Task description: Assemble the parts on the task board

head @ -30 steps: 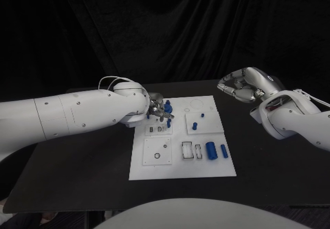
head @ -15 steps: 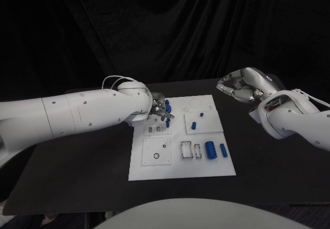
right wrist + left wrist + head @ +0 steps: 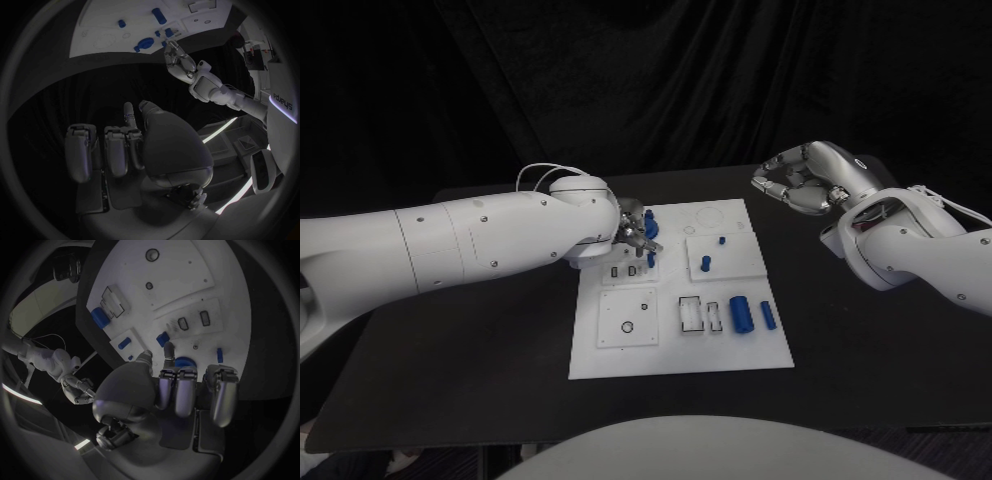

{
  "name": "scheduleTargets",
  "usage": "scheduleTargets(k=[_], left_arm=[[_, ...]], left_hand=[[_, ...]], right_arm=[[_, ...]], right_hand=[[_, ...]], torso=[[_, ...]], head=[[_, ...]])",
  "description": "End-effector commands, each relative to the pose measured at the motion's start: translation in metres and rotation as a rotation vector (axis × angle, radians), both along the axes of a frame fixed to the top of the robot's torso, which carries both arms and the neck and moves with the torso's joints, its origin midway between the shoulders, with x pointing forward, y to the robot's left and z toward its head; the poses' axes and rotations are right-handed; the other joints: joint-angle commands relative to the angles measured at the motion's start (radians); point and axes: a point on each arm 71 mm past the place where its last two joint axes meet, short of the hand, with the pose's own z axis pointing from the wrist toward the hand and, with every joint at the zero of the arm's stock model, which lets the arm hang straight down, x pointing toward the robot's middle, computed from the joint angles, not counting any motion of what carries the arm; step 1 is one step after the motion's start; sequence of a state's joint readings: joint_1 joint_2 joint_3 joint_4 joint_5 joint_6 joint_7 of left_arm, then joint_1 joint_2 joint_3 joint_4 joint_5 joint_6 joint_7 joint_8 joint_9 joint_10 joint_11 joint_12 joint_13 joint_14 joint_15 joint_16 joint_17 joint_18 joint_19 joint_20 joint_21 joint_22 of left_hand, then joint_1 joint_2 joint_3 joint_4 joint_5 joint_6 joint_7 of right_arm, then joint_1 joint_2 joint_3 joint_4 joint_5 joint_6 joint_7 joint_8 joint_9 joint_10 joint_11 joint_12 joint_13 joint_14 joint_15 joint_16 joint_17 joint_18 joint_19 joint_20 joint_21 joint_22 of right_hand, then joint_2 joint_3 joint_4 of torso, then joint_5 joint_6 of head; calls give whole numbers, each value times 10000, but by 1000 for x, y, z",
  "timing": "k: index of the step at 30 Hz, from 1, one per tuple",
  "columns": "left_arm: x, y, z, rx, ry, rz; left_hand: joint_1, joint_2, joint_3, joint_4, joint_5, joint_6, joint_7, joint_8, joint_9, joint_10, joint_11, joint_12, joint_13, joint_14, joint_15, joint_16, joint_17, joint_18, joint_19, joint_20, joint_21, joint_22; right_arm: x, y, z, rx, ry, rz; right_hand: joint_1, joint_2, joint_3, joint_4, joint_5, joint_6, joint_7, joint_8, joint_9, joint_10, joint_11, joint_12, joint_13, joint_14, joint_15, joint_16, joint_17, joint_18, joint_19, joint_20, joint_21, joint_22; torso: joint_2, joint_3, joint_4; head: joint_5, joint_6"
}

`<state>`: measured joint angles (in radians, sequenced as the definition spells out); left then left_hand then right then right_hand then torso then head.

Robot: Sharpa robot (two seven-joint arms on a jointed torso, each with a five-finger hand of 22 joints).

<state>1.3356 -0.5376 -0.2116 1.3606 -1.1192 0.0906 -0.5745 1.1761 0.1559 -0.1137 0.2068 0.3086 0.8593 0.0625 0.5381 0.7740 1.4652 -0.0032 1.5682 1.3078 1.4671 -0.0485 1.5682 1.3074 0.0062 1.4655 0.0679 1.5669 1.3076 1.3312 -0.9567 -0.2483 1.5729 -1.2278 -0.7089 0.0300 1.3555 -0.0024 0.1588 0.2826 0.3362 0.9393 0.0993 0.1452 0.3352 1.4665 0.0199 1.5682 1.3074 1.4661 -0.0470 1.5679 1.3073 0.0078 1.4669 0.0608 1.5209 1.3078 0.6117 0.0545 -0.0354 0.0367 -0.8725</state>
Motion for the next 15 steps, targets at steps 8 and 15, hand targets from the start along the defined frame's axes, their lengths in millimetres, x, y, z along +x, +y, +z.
scheduleTargets(k=[8, 15], left_arm=[[1, -1, -6, 6, 17, 151], [2, -2, -10, -64, -5, 199]], left_hand=[[18, 4, 144, 35, 61, -10, -67, 22, 130, 1056, -76, 26, 2630, 1037, -61, 26, 2634, -62, 1053, -79, 39, 2632], [9, 13, 172, 44, 71, -10, -72, 16, 164, 1056, -79, 26, 2630, 1037, -65, 26, 2634, -62, 1053, -83, 39, 2632]], right_arm=[[1, -1, -1, -52, 142, -143], [1, -1, -1, -62, 173, -141]], right_hand=[[112, -36, 64, 14, 41, 10, 83, -55, -20, 1043, 60, 26, 2634, 1047, 90, 29, 2635, 65, 723, 95, -18, 2442], [121, -43, 69, 16, 64, 16, 88, -59, -22, 1043, 69, 26, 2634, 1047, 96, 29, 2635, 67, 719, 100, -26, 2439]], torso=[[-8, 12, -11], [-4, 15, -9]], head=[[-11, -2], [-27, -2]])
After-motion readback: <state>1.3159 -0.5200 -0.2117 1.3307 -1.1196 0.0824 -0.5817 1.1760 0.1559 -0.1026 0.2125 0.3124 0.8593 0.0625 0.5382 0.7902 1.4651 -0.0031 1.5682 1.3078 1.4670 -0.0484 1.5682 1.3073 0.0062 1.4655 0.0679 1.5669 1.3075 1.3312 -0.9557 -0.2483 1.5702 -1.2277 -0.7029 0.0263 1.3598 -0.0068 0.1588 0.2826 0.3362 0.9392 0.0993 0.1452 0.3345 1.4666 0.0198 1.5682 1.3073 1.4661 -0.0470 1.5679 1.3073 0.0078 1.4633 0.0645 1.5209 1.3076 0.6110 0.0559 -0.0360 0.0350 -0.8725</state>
